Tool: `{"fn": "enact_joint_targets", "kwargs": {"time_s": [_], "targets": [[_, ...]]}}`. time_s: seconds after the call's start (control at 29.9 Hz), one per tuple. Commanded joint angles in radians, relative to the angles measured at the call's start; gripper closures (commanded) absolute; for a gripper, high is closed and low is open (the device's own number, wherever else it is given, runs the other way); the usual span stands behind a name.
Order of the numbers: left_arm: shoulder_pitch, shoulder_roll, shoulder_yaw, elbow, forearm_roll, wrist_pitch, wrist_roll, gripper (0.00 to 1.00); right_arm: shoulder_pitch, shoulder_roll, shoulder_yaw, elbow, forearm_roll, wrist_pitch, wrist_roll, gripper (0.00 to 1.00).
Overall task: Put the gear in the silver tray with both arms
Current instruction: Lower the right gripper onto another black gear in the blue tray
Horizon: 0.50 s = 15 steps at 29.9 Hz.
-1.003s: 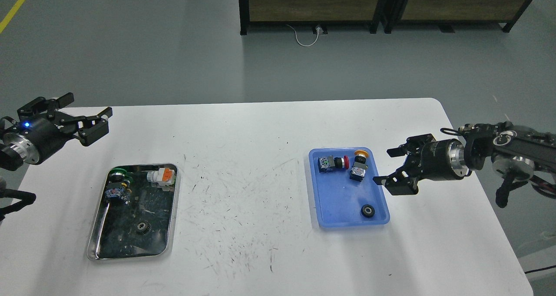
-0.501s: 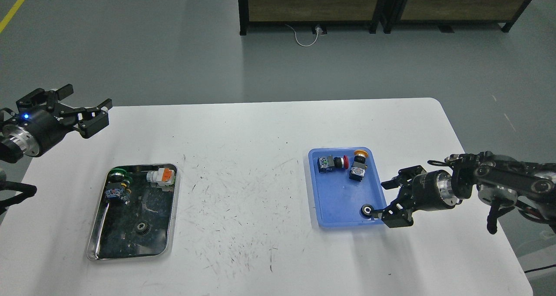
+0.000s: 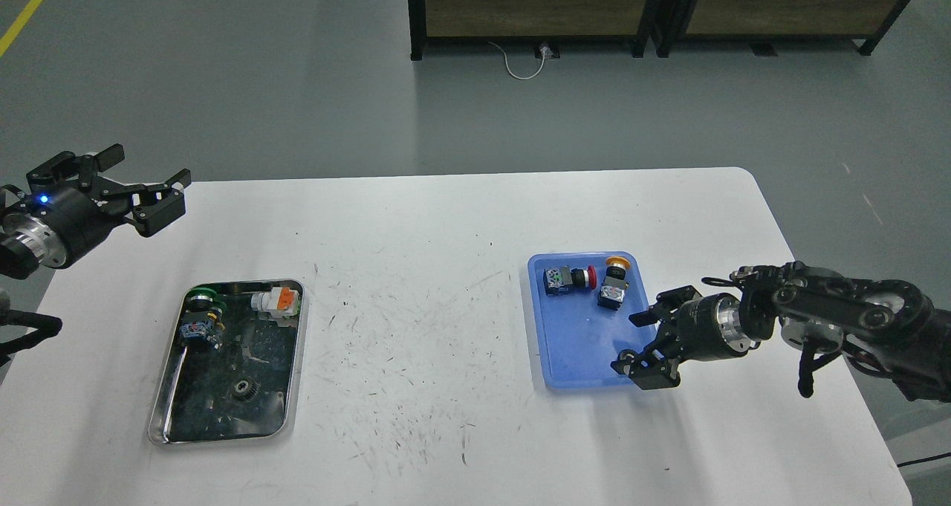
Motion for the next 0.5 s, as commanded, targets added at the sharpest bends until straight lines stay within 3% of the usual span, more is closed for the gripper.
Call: {"fn": "enact_joint_targets", "kwargs": {"time_s": [0.0,0.2,0.47], "targets": [[0.002,0.000,0.000,0.000,0.000,0.000,0.000,0.03,0.000,0.015,0.000,-0.018,0.000,0.000,-0.002,0.21],[0.002,0.000,0.000,0.000,-0.001,0.002,0.000,0.03,-0.019,0.039,0.000,-0.045,-0.001,0.000,-0.008,0.30],[0.003,0.000,0.000,0.000,-0.001,0.002,0.000,0.03,-0.022,0.064,0.000,-0.070,-0.008,0.002,-0.008,0.33]]}}
